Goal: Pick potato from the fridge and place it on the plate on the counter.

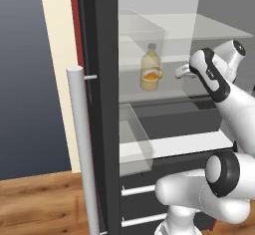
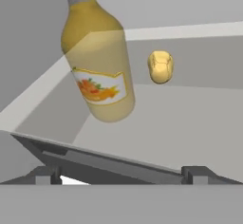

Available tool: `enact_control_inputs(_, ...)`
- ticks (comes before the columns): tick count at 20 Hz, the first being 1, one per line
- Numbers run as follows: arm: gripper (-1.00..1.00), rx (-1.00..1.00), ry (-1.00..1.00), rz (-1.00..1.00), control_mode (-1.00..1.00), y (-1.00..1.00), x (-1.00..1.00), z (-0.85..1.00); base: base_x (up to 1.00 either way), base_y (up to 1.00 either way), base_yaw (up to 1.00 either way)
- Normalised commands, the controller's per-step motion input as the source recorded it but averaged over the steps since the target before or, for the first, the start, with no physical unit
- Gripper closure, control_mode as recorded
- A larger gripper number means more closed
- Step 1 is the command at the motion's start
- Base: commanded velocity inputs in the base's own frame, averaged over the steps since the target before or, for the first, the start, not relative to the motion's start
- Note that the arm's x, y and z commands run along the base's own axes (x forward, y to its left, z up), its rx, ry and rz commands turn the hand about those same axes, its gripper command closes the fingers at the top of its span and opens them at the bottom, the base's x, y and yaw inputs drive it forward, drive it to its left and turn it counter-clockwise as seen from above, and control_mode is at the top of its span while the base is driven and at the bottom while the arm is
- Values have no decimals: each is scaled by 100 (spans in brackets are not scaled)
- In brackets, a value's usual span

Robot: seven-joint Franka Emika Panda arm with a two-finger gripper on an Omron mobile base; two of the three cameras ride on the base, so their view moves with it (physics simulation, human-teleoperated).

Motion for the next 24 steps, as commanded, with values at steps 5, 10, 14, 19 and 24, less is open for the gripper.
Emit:
enact_control_inputs(5,-100,0,0,3,-100,-5,40,-16,0,0,0)
enact_control_inputs(10,-100,0,-2,4,-100,-13,36,-18,0,0,0)
enact_control_inputs(14,-100,0,-4,4,-100,-13,35,-18,0,0,0)
enact_control_inputs(19,-100,1,-5,7,-100,-9,38,-21,0,0,0)
enact_control_inputs(24,-100,3,-2,12,-100,-2,21,-8,0,0,0)
